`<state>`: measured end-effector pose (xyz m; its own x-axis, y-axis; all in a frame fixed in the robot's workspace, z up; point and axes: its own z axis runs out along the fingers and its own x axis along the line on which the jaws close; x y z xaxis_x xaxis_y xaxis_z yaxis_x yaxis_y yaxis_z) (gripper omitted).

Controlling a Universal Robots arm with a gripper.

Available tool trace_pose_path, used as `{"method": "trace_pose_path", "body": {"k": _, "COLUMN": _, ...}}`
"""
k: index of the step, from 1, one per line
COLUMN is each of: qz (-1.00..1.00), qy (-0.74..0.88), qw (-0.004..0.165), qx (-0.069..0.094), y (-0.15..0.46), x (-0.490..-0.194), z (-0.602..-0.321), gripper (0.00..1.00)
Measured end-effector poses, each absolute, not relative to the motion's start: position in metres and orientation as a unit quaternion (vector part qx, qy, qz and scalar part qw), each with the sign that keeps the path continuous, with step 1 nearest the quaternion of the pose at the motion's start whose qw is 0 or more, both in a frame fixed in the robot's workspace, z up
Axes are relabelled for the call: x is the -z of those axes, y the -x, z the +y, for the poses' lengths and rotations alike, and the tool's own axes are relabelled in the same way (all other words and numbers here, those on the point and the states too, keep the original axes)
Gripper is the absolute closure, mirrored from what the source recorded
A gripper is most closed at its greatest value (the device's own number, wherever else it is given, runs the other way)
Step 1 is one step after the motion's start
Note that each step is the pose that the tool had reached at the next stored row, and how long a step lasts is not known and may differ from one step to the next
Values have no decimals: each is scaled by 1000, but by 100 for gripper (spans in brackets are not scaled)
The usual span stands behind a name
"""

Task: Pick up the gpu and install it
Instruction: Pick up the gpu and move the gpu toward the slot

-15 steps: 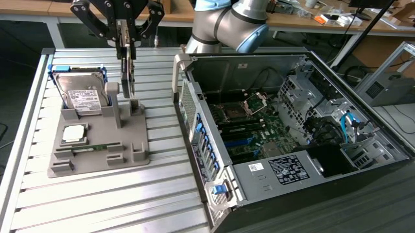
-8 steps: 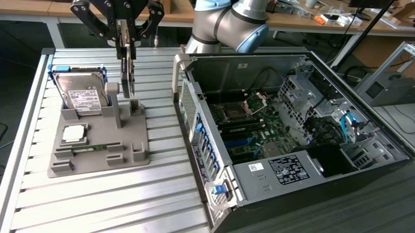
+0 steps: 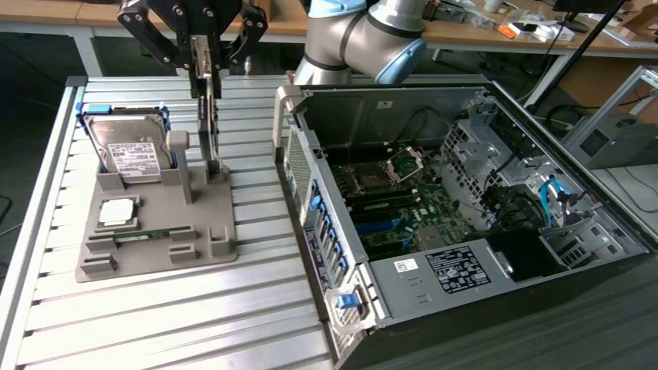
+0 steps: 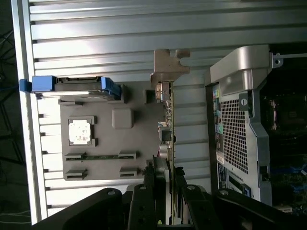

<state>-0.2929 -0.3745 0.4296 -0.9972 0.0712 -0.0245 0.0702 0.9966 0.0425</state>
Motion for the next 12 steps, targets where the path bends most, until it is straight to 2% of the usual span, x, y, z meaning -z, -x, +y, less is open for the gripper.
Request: {"method": "trace_pose_path", "body": {"k": 12, "qz": 999, "qy": -35, "qw": 13, "qx": -21, "y": 278, "x": -430, "z": -380, "gripper": 73}}
